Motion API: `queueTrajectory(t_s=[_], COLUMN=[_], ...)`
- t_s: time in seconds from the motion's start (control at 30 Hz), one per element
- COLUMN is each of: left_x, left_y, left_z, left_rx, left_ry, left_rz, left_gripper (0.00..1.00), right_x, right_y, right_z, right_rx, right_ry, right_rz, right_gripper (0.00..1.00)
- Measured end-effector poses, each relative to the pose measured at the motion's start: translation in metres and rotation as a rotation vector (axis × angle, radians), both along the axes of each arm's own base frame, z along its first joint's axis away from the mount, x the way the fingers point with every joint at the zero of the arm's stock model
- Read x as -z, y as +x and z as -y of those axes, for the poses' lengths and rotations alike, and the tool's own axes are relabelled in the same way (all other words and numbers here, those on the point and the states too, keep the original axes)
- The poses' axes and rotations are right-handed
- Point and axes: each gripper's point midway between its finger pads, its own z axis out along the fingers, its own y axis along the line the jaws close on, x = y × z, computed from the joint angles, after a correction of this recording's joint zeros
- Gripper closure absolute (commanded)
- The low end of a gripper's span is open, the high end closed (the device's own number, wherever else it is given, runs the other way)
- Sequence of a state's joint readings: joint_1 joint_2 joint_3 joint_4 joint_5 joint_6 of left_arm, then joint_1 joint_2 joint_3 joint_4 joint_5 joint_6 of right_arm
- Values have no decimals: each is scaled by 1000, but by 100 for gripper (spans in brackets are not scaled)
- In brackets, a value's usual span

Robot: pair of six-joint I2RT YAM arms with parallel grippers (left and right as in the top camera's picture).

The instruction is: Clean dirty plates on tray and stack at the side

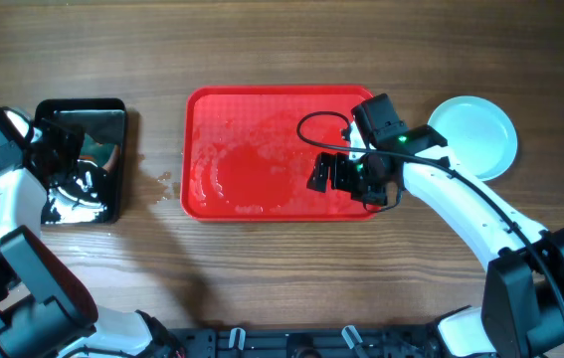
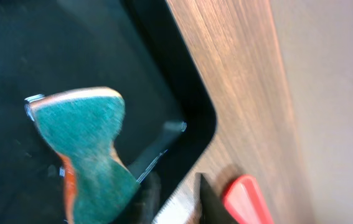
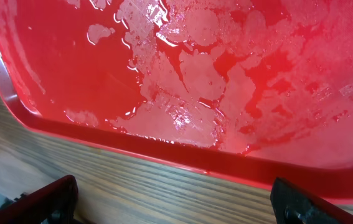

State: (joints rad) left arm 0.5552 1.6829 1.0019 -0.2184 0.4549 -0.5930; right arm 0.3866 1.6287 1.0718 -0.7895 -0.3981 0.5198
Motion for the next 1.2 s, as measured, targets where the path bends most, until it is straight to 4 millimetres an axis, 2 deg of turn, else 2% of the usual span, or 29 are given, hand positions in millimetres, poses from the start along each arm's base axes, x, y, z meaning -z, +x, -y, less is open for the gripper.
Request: queueTrajectory(t_s=[0.07,0.1,0.2,0.3,0.43,0.57,0.8,1.07,1.2], left_x=[2,4,12,29,55,65,69,65,68], left_y=[-1,1,10,17,16,4,-12,-20,-37], left_z=[-3,-3,5,19,29,15,-9,-13,-20], left_rx=[-14,-17,7,42,50,0,-78,-93,-126], left_ry=[22,39,71,78,108,161,163,149,118], left_rz=[-15,-21,-27,-58,-139,-210,-257,-267,-316], left_gripper=[94,90,85,87,95,96,96,96,96], right_x=[0,0,-1,-1,-1,-1,0,0,0], right_y=[0,1,4,5,4,3,2,2,2], right_z=[0,0,-2,-2,-1,-1,-1,-1,-1], right_rx=[0,0,0,0,0,0,0,0,0], right_ry=[1,1,7,9,6,6,4,4,4], right_rz=[1,4,17,22,16,14,11,11,10], right_gripper=[0,0,0,0,0,0,0,0,0])
